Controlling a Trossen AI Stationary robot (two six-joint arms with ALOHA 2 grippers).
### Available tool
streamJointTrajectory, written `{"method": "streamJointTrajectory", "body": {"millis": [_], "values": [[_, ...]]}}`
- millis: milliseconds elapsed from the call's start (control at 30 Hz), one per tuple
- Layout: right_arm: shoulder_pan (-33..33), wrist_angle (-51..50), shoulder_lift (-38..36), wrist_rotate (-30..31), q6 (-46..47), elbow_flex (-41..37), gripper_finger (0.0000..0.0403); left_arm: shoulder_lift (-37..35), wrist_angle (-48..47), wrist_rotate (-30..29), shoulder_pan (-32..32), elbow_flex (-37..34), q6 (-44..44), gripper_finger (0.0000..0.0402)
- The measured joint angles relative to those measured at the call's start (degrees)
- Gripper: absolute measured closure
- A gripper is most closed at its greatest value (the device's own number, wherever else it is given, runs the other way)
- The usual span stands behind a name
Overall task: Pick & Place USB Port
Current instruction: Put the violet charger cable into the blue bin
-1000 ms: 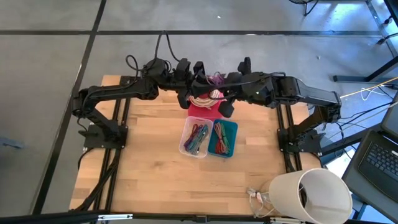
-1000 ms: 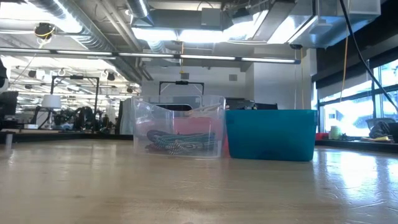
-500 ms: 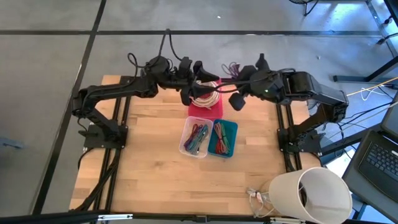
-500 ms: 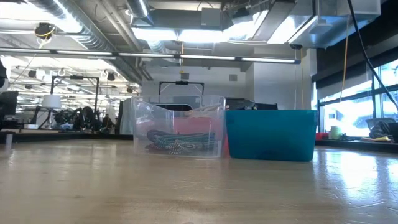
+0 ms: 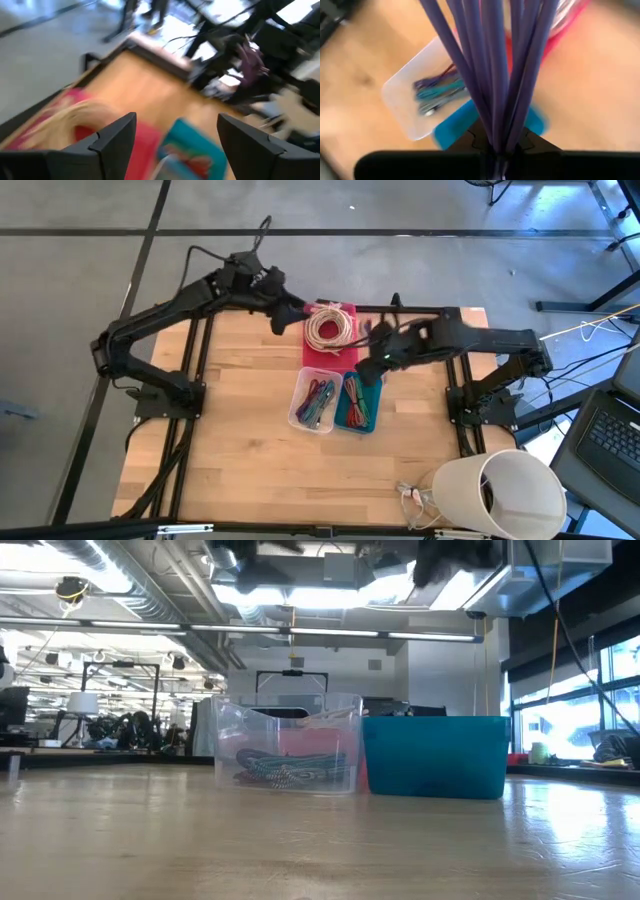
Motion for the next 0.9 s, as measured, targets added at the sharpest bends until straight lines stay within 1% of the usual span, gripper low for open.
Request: {"method": "streamJointTrajectory", "body": {"millis": [67,167,267,333,400,500,600,700,900], "values": [[0.02,6.20,0.04,-4.30,4.04,-5.22,0.0382,-1.18,-4.50,-1.70,1.76,0.00,2.97,0.0132],[0.02,15.19,0.09,-8.29,10.56,-12.18,0.0382,-2.66,-9.90,-4.96,4.15,0.00,7.32,0.0132],[0.30,21.08,0.09,-9.97,18.48,-17.75,0.0382,-3.84,-14.72,-8.20,6.10,0.00,10.80,0.0132],[0.94,23.13,0.09,-10.03,22.90,-20.46,0.0382,-4.43,-17.41,-10.00,7.40,0.00,13.36,0.0132],[1.78,23.60,0.09,-10.07,27.15,-22.61,0.0382,-4.72,-19.75,-10.59,8.82,0.00,15.85,0.0132],[3.02,24.12,0.09,-10.09,32.10,-24.93,0.0382,-4.79,-21.17,-10.43,10.89,0.00,18.74,0.0132],[3.76,24.42,0.65,-10.07,35.17,-25.73,0.0382,-4.81,-21.24,-10.14,12.56,0.00,20.83,0.0132],[3.93,24.74,2.33,-10.32,35.97,-25.96,0.0382,-4.81,-21.24,-10.10,13.75,0.00,21.80,0.0132],[3.93,27.44,7.68,-14.26,35.13,-25.96,0.0382,-4.81,-21.86,-9.74,14.50,0.00,22.42,0.0132]]}}
